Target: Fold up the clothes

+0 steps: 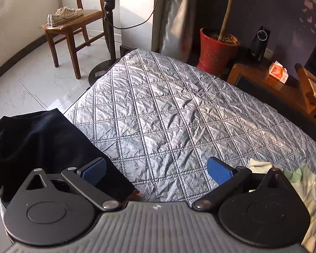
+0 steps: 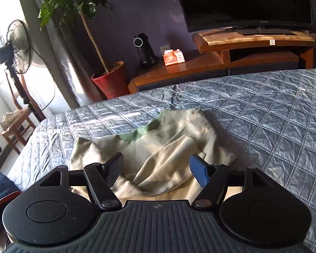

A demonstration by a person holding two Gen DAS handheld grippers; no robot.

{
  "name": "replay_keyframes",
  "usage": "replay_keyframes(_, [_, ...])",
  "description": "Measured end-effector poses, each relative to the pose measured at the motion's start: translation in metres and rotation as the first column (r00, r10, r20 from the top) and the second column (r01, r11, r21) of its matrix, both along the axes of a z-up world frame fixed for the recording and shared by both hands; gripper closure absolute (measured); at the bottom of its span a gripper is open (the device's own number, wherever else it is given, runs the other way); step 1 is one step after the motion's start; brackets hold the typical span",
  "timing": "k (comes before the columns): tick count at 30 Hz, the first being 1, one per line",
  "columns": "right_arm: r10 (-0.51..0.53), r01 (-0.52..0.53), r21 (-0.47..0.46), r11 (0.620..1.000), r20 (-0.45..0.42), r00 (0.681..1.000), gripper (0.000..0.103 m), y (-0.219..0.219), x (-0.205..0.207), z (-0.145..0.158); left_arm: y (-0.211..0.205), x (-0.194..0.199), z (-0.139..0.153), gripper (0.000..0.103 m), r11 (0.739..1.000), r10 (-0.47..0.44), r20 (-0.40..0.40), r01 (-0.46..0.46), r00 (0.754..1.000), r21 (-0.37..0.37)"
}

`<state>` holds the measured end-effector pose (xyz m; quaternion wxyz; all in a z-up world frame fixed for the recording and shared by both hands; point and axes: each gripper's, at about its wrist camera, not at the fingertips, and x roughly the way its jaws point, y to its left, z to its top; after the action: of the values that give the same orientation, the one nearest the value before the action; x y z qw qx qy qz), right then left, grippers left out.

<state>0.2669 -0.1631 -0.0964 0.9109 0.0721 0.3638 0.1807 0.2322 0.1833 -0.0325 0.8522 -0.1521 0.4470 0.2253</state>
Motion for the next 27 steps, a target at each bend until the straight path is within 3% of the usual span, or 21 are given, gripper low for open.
replay_keyframes(2, [0.158, -0.159, -0.065, 0.985, -0.014, 0.987, 0.027, 0.02, 0.012, 0.001, -0.006, 0.003, -0.002, 0.001, 1.0, -0.011, -0.005, 0.011, 1.0, -0.001])
replay_keyframes(3, [0.271, -0.272, -0.109, 0.956, -0.027, 0.962, 0.027, 0.035, 0.012, -0.001, -0.008, 0.005, -0.003, 0.001, 1.0, -0.016, -0.008, 0.016, 1.0, 0.001])
replay_keyframes(5, [0.426, -0.426, -0.248, 0.87, -0.058, 0.903, 0.029, 0.061, 0.004, -0.011, -0.013, 0.007, -0.004, 0.001, 1.0, -0.026, -0.013, 0.026, 1.0, 0.004])
replay_keyframes(7, [0.522, -0.509, -0.411, 0.756, -0.088, 0.848, 0.037, 0.08, -0.008, -0.024, -0.018, 0.009, -0.005, 0.001, 0.999, -0.038, -0.016, 0.038, 0.999, 0.006])
replay_keyframes(9, [0.556, -0.555, -0.421, 0.718, -0.132, 0.82, 0.036, 0.081, -0.008, -0.035, -0.021, 0.01, -0.006, 0.001, 0.999, -0.049, -0.017, 0.049, 0.999, 0.012])
replay_keyframes(11, [0.559, -0.571, -0.405, 0.714, -0.16, 0.813, 0.037, 0.076, -0.006, -0.044, -0.023, 0.011, -0.006, 0.001, 0.998, -0.057, -0.02, 0.057, 0.998, 0.015])
replay_keyframes(12, [0.558, -0.576, -0.398, 0.714, -0.172, 0.811, 0.045, 0.074, -0.005, -0.049, -0.024, 0.012, -0.007, 0.001, 0.998, -0.059, -0.021, 0.059, 0.998, 0.015])
replay_keyframes(13, [0.554, -0.57, -0.393, 0.722, -0.165, 0.816, 0.072, 0.07, -0.005, -0.05, -0.025, 0.012, -0.007, 0.001, 0.998, -0.06, -0.022, 0.06, 0.998, 0.015])
replay_keyframes(15, [0.539, -0.54, -0.378, 0.752, -0.119, 0.834, 0.101, 0.063, -0.006, -0.044, -0.026, 0.012, -0.007, 0.001, 0.998, -0.063, -0.023, 0.064, 0.998, 0.018])
replay_keyframes(17, [0.524, -0.515, -0.325, 0.793, -0.066, 0.849, 0.101, 0.057, -0.009, -0.026, -0.028, 0.013, -0.007, 0.001, 0.998, -0.066, -0.024, 0.066, 0.998, 0.021])
replay_keyframes(20, [0.505, -0.505, -0.037, 0.863, 0.016, 0.863, 0.101, 0.044, -0.012, 0.029, -0.029, 0.014, -0.008, 0.001, 0.998, -0.067, -0.025, 0.067, 0.997, 0.018])
replay_keyframes(23, [0.543, -0.538, 0.164, 0.827, 0.013, 0.839, 0.099, 0.041, -0.004, 0.059, -0.032, 0.016, -0.01, 0.001, 0.997, -0.079, -0.03, 0.079, 0.996, 0.011])
replay_keyframes(26, [0.468, -0.447, 0.288, 0.847, -0.003, 0.884, 0.094, 0.022, 0.016, 0.054, -0.035, 0.017, -0.011, 0.001, 0.996, -0.091, -0.036, 0.091, 0.995, 0.005])
replay_keyframes(27, [0.432, -0.411, 0.237, 0.88, -0.039, 0.901, 0.087, 0.018, 0.021, 0.047, -0.036, 0.018, -0.011, 0.001, 0.996, -0.092, -0.037, 0.092, 0.995, 0.005])
